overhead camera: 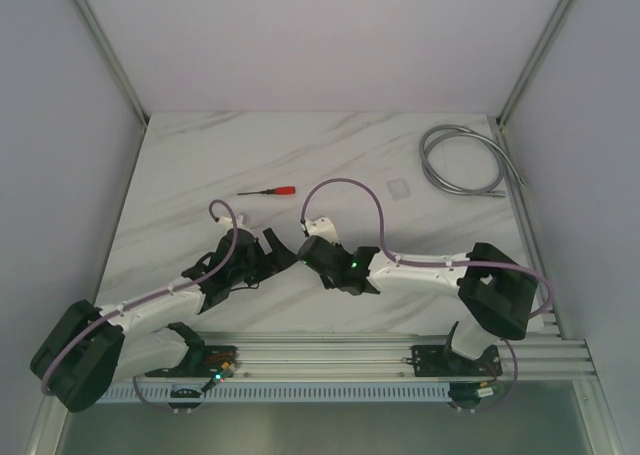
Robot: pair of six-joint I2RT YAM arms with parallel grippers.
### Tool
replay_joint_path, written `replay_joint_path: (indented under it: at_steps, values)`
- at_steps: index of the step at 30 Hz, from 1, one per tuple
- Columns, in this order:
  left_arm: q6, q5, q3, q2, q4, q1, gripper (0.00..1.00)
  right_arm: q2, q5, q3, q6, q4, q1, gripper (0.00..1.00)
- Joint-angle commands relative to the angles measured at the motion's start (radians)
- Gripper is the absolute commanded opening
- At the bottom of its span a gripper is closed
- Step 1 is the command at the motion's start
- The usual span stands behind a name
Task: Snap on the fuse box
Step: Install the fuse at the fuse box base.
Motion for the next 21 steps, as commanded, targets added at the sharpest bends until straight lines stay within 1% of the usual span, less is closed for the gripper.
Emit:
replay_joint_path:
  at_steps: [1, 5, 14, 21]
  values:
    - [-0.012, -0.006, -0.012, -0.021, -0.013, 0.005, 1.00, 0.067, -0.108, -0.091, 0.051, -0.137, 0.008, 0.00]
    - [-0.013, -0.008, -0.013, -0.022, -0.013, 0.004, 1.00, 0.061, -0.140, -0.122, 0.058, -0.154, 0.008, 0.00]
    - [-0.017, -0.009, -0.014, -0.023, -0.013, 0.005, 1.00, 0.091, -0.218, -0.125, 0.053, -0.206, 0.008, 0.00]
    - [-0.022, -0.013, -0.022, -0.032, -0.016, 0.004, 1.00, 0.200, -0.197, -0.062, 0.056, -0.284, 0.002, 0.00]
